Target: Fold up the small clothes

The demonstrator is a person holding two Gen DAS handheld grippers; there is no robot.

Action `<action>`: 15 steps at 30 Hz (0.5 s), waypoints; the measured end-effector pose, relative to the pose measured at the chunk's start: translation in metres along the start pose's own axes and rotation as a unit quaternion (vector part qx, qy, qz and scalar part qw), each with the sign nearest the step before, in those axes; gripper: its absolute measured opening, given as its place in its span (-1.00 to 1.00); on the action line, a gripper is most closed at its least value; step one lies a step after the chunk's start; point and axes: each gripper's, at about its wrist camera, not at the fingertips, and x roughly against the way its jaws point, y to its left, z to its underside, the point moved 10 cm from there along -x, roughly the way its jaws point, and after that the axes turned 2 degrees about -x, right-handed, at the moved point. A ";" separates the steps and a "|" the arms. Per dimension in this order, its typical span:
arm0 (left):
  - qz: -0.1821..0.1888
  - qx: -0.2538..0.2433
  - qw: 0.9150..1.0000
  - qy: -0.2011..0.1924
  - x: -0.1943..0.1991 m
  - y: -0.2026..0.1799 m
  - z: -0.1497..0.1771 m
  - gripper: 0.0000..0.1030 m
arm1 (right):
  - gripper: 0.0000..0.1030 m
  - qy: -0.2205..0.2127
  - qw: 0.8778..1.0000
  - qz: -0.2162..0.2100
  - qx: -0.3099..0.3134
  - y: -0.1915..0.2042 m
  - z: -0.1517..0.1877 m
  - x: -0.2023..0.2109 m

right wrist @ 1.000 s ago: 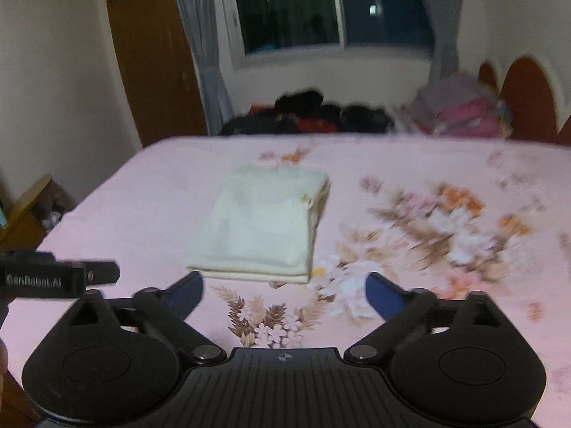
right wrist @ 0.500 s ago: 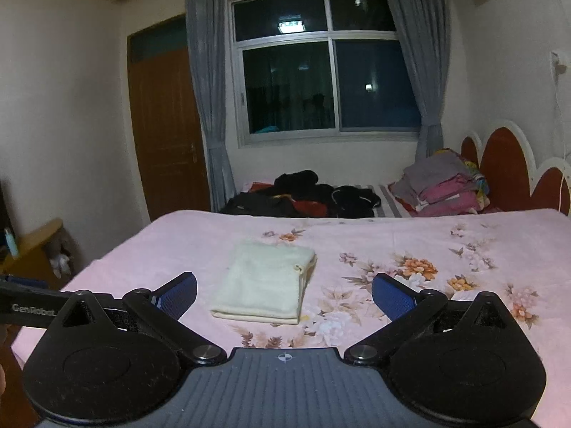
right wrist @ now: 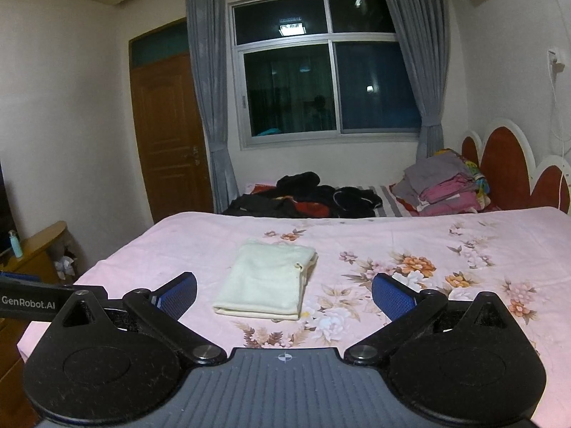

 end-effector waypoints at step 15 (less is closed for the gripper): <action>-0.003 0.003 1.000 -0.001 0.001 -0.001 0.001 0.99 | 1.00 0.005 1.000 0.001 -0.001 -0.008 0.002 0.003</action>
